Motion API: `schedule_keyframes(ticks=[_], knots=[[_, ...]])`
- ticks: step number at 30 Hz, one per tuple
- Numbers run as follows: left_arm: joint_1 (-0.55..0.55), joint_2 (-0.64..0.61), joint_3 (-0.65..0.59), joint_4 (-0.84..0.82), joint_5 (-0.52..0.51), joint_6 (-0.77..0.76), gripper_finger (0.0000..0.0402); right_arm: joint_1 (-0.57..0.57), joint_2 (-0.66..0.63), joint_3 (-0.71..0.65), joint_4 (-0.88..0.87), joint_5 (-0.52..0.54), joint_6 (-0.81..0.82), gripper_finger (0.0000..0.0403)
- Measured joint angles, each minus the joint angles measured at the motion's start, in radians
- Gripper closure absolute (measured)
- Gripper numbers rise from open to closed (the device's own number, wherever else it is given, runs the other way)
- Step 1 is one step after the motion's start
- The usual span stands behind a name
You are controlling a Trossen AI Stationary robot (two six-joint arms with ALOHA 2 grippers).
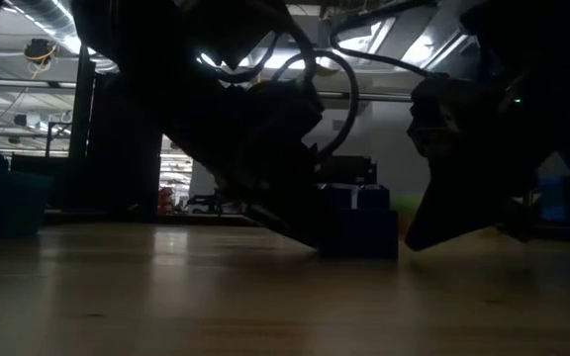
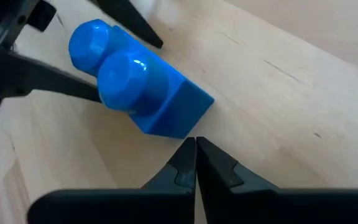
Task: Sort blocks by size
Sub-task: Put the blue 2 stud game piece into the blue bin
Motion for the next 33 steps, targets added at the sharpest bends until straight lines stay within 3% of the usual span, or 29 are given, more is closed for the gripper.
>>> schedule_keyframes(ticks=[10, 21, 29, 33], knots=[[0.004, 0.0, 0.0, 0.01, 0.004, 0.232, 0.0188, 0.004, 0.0, 0.0, 0.002, 0.043, 0.0, 0.0389], [0.046, 0.004, 0.0, 0.109, 0.08, 0.251, 0.019, 0.004, 0.0, 0.0, 0.005, 0.076, 0.0, 0.0389], [0.045, 0.005, 0.0, 0.099, 0.136, 0.253, 0.0277, 0.003, -0.01, 0.0, 0.003, 0.072, -0.027, 0.0389], [0.048, -0.016, 0.0, 0.097, 0.137, 0.253, 0.0281, 0.003, -0.054, 0.0, 0.0, 0.036, -0.067, 0.0389]])
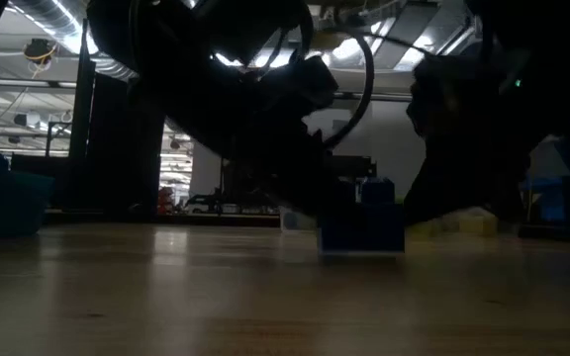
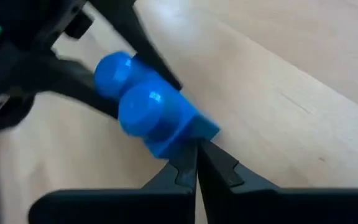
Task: Sort blocks by size
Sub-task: Put the blue 2 stud game piece into the blue bin
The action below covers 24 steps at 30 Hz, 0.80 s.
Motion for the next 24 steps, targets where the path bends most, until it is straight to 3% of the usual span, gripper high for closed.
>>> schedule_keyframes(ticks=[5, 12, 18, 24], knots=[[0.01, -0.144, 0.0, -0.135, 0.014, 0.059, 0.0281, 0.0, -0.121, 0.0, -0.023, -0.021, -0.085, 0.0389], [0.007, -0.486, 0.0, -0.659, 0.013, 0.011, 0.0281, 0.0, -0.384, 0.0, -0.146, -0.018, -0.24, 0.0389], [-0.053, -0.754, 0.0, -1.193, 0.028, -0.298, 0.028, 0.0, -0.595, 0.0, -0.234, -0.008, -0.35, 0.0389], [-0.167, -0.882, 0.0, -1.483, 0.134, -0.597, 0.0279, 0.0, -0.724, 0.0, -0.282, -0.007, -0.411, 0.0389]])
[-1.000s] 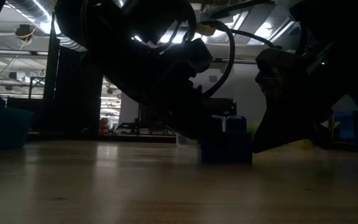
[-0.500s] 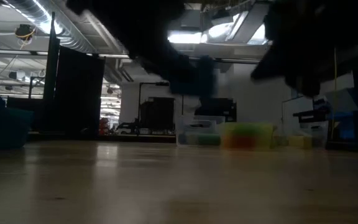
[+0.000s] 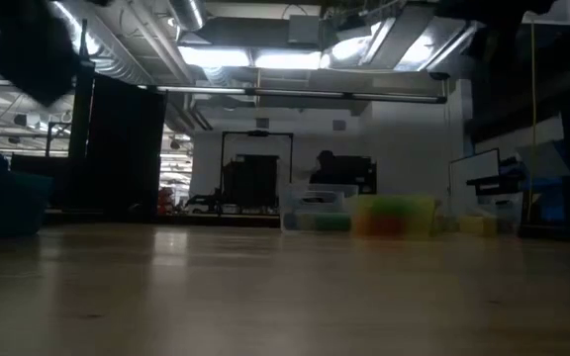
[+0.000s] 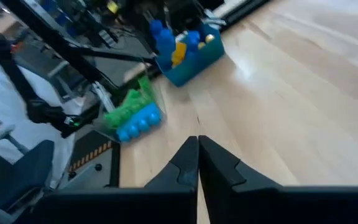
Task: Sort blocks by size
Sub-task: Put the blue 2 stud game piece into the blue bin
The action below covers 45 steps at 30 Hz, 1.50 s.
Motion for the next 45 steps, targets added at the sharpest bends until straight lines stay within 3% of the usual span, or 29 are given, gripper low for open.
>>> schedule_keyframes(ticks=[3, 9, 15, 26, 31, 38, 45], knots=[[-0.062, -0.022, -0.017, -0.038, 0.05, -0.061, 0.0276, 0.0, -0.056, 0.0, -0.024, -0.008, -0.024, 0.0389], [-0.147, -0.021, -0.071, -0.065, 0.056, -0.113, 0.0259, 0.0, -0.187, 0.0, -0.103, -0.007, -0.088, 0.0389], [-0.17, -0.02, -0.135, -0.064, 0.056, -0.263, 0.0253, 0.0, -0.287, 0.0, -0.206, 0.003, -0.175, 0.0389], [-0.169, -0.022, -0.153, -0.078, 0.055, -0.246, 0.0253, 0.0, -0.405, 0.0, -0.35, 0.056, -0.177, 0.0389], [-0.169, -0.022, -0.153, -0.077, 0.055, -0.213, 0.0254, 0.0, -0.43, 0.0, -0.399, 0.057, -0.177, 0.0389], [-0.167, -0.022, -0.153, -0.073, 0.054, -0.36, 0.0251, 0.0, -0.426, 0.0, -0.413, 0.057, -0.174, 0.0388], [-0.161, -0.021, -0.153, -0.09, 0.027, -0.341, 0.0209, 0.0, -0.428, 0.0, -0.397, 0.057, -0.173, 0.0388]])
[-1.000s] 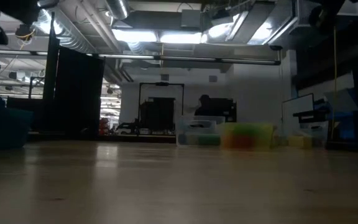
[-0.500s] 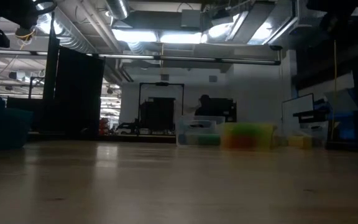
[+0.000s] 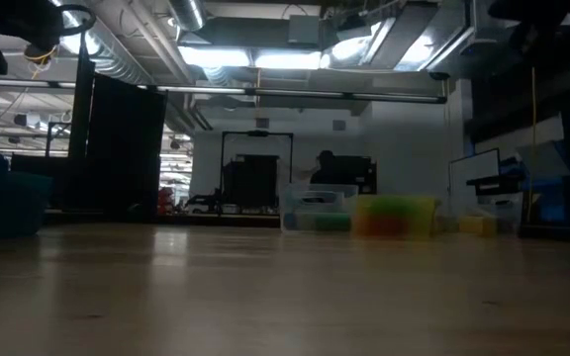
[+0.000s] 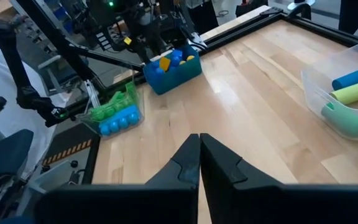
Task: Sort blocks by size
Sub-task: Put the blue 2 stud game piece into the blue bin, then return to Home Position
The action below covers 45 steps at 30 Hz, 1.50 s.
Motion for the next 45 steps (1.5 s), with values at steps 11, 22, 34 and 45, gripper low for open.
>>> schedule_keyframes(ticks=[11, 22, 34, 45], knots=[[0.0, -0.002, 0.0, -0.025, 0.001, 0.133, 0.0188, 0.0, -0.061, 0.0, 0.009, 0.05, -0.017, 0.0388], [0.067, -0.13, 0.052, -0.003, -0.578, 0.296, 0.0188, 0.0, -0.245, 0.0, -0.006, 0.314, -0.215, 0.0388], [0.169, -0.459, -0.062, 0.37, -0.642, 0.664, 0.0188, 0.0, -0.425, -0.101, -0.24, 0.385, -0.068, 0.0388], [0.283, -0.534, -0.369, 1.055, -0.413, 0.977, 0.0188, 0.0, -0.445, -0.196, -0.129, 0.329, -0.04, 0.0388]])
